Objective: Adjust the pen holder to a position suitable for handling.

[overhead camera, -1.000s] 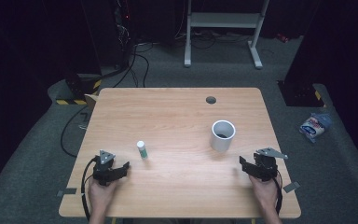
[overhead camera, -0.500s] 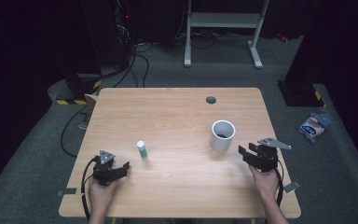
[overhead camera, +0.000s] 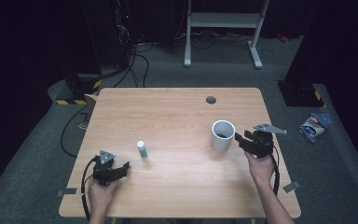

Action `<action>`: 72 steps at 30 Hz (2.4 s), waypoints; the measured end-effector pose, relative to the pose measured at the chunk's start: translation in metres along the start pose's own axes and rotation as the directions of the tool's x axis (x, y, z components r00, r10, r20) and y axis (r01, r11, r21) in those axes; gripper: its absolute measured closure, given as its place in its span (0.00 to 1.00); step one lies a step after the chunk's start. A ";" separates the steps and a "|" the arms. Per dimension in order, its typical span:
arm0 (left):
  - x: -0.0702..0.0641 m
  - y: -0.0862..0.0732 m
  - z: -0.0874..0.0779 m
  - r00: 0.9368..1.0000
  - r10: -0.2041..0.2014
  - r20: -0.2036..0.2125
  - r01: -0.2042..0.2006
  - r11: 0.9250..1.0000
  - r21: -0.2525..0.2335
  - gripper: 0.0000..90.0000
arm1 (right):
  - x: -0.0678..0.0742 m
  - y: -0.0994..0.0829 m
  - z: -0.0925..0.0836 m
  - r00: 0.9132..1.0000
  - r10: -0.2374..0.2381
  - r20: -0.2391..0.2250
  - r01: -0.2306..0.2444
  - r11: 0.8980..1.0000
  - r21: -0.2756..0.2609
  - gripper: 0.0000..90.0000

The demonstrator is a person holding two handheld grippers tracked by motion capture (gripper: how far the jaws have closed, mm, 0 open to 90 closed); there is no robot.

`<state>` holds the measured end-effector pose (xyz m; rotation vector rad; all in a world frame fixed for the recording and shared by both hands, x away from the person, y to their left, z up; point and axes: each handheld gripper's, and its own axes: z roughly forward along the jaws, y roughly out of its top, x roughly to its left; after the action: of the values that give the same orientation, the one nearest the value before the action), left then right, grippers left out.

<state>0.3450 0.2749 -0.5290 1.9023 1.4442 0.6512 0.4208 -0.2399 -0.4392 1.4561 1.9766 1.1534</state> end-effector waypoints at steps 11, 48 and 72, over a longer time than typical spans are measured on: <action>0.000 0.000 0.000 1.000 -0.001 0.001 0.001 1.000 0.000 0.30 | 0.004 0.013 0.020 1.000 0.000 0.014 0.000 1.000 0.023 0.61; 0.000 0.000 0.000 1.000 0.000 0.000 0.000 1.000 0.000 0.30 | 0.025 0.007 0.035 0.997 -0.073 -0.001 0.073 0.995 0.074 0.75; 0.000 0.000 0.000 1.000 -0.001 -0.002 0.001 1.000 0.000 0.30 | 0.054 -0.007 0.027 0.989 -0.138 -0.054 0.141 0.988 0.064 0.78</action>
<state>0.3451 0.2749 -0.5290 1.9014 1.4458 0.6528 0.4177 -0.1812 -0.4527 1.3091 2.1340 1.0813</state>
